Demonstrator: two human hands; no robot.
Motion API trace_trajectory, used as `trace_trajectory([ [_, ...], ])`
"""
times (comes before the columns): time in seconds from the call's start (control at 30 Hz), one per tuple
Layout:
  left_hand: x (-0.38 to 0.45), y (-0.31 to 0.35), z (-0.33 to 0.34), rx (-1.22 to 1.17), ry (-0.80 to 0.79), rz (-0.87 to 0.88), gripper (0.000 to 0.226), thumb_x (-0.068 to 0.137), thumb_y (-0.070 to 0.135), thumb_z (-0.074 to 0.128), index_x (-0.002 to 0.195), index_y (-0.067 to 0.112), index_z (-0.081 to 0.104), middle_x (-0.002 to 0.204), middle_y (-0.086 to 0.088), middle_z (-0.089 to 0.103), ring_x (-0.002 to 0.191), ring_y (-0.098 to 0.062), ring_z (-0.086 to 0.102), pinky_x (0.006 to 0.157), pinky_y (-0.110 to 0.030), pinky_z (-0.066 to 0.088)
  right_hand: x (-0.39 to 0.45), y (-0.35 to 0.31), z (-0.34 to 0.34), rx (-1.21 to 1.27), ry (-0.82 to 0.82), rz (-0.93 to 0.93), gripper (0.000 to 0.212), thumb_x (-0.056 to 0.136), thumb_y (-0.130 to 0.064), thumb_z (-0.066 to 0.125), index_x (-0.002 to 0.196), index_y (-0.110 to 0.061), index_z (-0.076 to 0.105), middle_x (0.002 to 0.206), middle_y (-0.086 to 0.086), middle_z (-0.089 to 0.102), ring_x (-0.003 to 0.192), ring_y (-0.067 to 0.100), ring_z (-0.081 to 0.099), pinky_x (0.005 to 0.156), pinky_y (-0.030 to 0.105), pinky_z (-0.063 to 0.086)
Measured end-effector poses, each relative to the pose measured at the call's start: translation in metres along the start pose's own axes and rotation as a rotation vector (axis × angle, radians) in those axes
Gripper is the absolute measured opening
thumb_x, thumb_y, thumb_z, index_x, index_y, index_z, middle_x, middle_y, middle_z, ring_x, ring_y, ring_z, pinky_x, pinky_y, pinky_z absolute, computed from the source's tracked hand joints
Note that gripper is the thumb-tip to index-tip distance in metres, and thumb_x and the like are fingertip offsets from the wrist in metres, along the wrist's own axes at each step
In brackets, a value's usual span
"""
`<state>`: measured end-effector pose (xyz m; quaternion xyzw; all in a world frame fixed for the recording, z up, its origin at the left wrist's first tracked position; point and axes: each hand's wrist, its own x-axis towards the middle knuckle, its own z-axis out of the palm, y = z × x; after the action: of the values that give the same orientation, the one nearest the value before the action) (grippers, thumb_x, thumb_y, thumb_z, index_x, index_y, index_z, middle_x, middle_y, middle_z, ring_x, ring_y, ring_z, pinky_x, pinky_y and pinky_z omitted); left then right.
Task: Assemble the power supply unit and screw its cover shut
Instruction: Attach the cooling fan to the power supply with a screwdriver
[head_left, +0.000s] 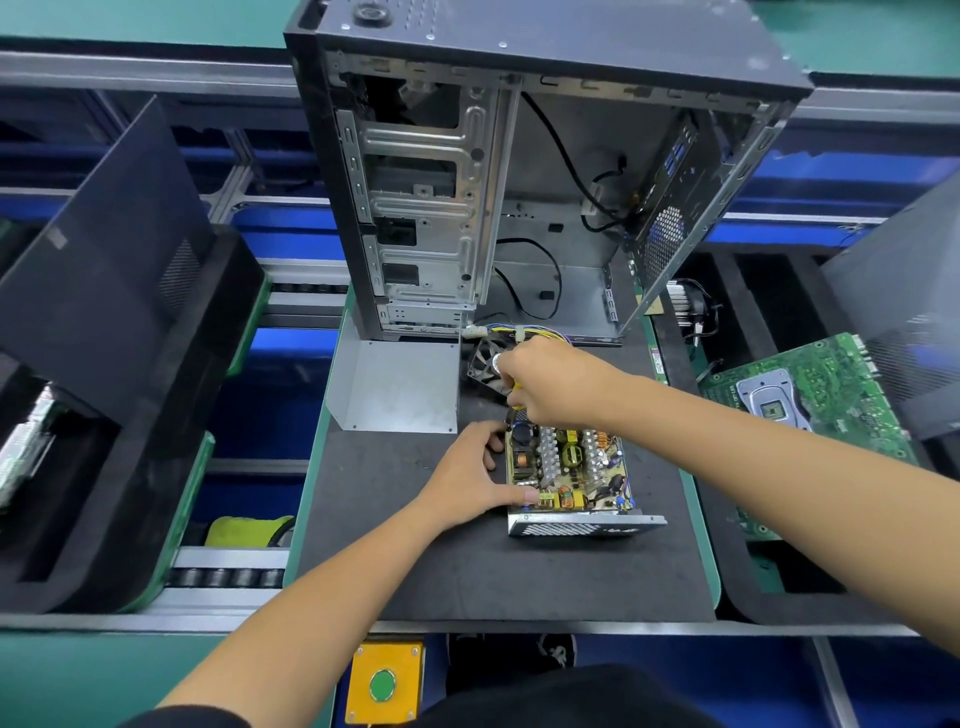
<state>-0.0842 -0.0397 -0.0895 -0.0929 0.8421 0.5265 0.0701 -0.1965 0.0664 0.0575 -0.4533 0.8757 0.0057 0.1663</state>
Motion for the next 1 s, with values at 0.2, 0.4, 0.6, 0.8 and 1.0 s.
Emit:
trace_trajectory([
  [0.2, 0.0, 0.0, 0.0, -0.001, 0.004, -0.002, 0.092, 0.045, 0.065, 0.082, 0.123, 0.043, 0.039, 0.102, 0.013, 0.048, 0.079, -0.006, 0.048, 0.068, -0.019, 0.045, -0.002, 0.004, 0.0, 0.042, 0.025, 0.028, 0.008, 0.091, -0.013, 0.059, 0.095, -0.007, 0.06, 0.092, 0.011, 0.063, 0.086, 0.023, 0.05, 0.068, 0.03, 0.039],
  [0.4, -0.001, 0.001, -0.001, 0.015, 0.007, 0.001, 0.099, 0.047, 0.065, 0.082, 0.132, 0.033, 0.042, 0.103, 0.014, 0.047, 0.082, -0.008, 0.049, 0.068, -0.018, 0.043, -0.002, -0.002, -0.002, -0.017, -0.012, -0.006, 0.009, 0.091, -0.014, 0.059, 0.093, -0.005, 0.059, 0.091, 0.014, 0.064, 0.088, 0.03, 0.059, 0.074, 0.043, 0.052],
  [0.6, -0.001, 0.001, -0.001, 0.021, 0.006, 0.012, 0.097, 0.047, 0.068, 0.08, 0.13, 0.034, 0.043, 0.102, 0.013, 0.047, 0.08, -0.006, 0.048, 0.068, -0.019, 0.043, -0.002, -0.004, -0.002, -0.003, 0.015, 0.013, 0.012, 0.092, -0.016, 0.061, 0.092, -0.004, 0.059, 0.089, 0.015, 0.061, 0.088, 0.03, 0.058, 0.066, 0.036, 0.047],
  [0.8, -0.001, 0.0, 0.0, 0.013, 0.008, 0.015, 0.096, 0.051, 0.059, 0.085, 0.133, 0.032, 0.043, 0.102, 0.014, 0.047, 0.077, -0.004, 0.046, 0.066, -0.016, 0.042, -0.001, -0.004, -0.003, 0.015, 0.018, 0.049, 0.017, 0.091, -0.017, 0.06, 0.086, -0.002, 0.057, 0.081, 0.014, 0.06, 0.081, 0.032, 0.059, 0.063, 0.038, 0.048],
  [1.0, 0.0, 0.0, 0.0, 0.007, 0.011, 0.013, 0.097, 0.051, 0.058, 0.085, 0.134, 0.032, 0.041, 0.102, 0.015, 0.047, 0.078, -0.005, 0.047, 0.066, -0.016, 0.042, -0.001, -0.008, 0.002, 0.048, 0.081, 0.169, 0.034, 0.094, -0.026, 0.057, 0.07, -0.011, 0.039, 0.073, 0.007, 0.046, 0.08, 0.032, 0.054, 0.054, 0.032, 0.032],
])
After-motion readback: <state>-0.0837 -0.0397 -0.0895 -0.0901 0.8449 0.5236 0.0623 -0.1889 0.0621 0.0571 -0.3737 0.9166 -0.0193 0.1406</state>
